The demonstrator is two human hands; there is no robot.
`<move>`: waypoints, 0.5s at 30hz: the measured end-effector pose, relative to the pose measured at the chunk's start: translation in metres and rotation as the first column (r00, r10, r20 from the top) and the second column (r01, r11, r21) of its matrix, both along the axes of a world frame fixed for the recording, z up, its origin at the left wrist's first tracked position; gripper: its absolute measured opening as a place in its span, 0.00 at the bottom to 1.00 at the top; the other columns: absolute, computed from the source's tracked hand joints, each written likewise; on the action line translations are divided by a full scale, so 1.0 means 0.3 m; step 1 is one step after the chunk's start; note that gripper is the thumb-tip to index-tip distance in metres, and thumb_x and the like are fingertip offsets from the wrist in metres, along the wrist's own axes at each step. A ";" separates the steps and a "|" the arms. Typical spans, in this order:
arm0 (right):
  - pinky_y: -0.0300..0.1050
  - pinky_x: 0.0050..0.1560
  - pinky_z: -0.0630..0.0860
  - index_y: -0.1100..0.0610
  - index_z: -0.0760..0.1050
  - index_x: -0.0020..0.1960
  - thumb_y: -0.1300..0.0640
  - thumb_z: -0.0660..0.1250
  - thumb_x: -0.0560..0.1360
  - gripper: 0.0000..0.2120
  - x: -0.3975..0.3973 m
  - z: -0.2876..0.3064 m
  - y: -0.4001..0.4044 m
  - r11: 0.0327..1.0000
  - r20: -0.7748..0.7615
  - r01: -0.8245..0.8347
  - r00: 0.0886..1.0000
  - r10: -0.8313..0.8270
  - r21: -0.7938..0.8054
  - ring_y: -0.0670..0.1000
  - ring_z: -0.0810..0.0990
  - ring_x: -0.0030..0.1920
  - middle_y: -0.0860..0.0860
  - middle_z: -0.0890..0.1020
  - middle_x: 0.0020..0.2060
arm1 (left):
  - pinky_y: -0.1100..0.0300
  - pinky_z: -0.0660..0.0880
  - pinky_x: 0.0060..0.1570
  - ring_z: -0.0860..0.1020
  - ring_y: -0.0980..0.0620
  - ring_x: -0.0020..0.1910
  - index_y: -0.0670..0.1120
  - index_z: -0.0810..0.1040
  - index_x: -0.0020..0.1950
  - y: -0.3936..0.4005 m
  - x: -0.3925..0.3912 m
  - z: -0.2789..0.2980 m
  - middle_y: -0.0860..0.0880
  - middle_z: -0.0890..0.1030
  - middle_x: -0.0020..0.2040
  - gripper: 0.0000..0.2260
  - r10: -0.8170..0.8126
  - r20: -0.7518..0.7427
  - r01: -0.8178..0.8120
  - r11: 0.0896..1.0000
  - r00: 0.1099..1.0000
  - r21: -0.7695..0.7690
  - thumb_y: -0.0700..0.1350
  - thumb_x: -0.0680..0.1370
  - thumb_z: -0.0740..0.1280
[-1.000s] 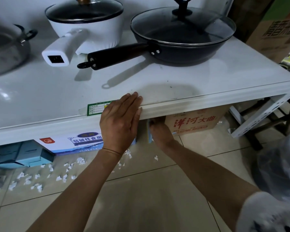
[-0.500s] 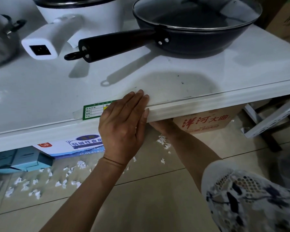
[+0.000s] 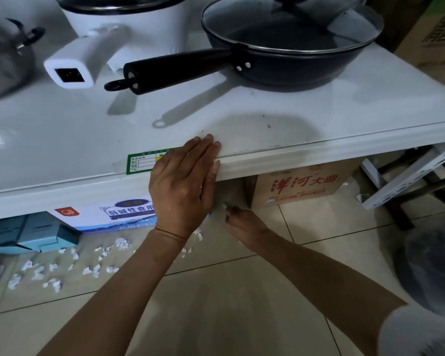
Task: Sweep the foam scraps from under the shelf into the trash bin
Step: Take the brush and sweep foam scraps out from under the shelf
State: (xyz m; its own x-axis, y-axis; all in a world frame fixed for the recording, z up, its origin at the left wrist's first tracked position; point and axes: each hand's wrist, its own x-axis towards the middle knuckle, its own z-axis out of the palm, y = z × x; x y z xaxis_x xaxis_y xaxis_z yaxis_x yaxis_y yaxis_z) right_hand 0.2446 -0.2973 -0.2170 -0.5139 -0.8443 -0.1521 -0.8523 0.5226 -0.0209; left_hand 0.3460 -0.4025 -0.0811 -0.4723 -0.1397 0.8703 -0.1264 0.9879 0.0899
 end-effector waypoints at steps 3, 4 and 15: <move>0.46 0.43 0.81 0.67 0.82 0.49 0.58 0.73 0.67 0.15 0.061 0.009 0.055 0.978 -0.102 -0.132 0.983 0.150 0.162 0.57 0.85 0.47 0.62 0.83 0.53 | 0.56 0.76 0.57 0.80 0.51 0.61 0.46 0.83 0.60 0.003 0.004 0.004 0.50 0.83 0.60 0.11 0.011 0.018 -0.011 1.000 1.000 0.014 0.43 0.80 0.65; 0.42 0.31 0.80 0.65 0.84 0.38 0.57 0.79 0.56 0.14 0.079 0.016 0.072 0.977 -0.128 -0.156 0.976 0.175 0.143 0.54 0.85 0.37 0.62 0.86 0.45 | 0.56 0.76 0.58 0.80 0.51 0.61 0.46 0.82 0.60 0.005 0.005 0.004 0.50 0.83 0.61 0.11 0.016 0.024 -0.016 1.000 1.000 0.018 0.44 0.80 0.65; 0.45 0.38 0.78 0.61 0.83 0.44 0.62 0.70 0.69 0.06 0.005 0.163 0.030 0.946 -0.200 -0.243 0.937 0.286 0.216 0.55 0.83 0.43 0.56 0.84 0.46 | 0.58 0.73 0.58 0.80 0.52 0.62 0.47 0.82 0.60 0.002 0.008 0.004 0.51 0.82 0.61 0.11 0.058 0.049 -0.057 0.998 0.997 -0.009 0.45 0.81 0.63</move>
State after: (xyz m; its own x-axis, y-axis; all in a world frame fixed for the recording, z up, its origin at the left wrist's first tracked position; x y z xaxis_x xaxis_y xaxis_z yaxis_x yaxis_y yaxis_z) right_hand 0.2460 -0.2885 -0.1682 -0.3145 -0.9223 -0.2247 -0.9309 0.2533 0.2631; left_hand 0.3485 -0.4018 -0.0799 -0.5061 -0.1614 0.8472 -0.1871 0.9795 0.0749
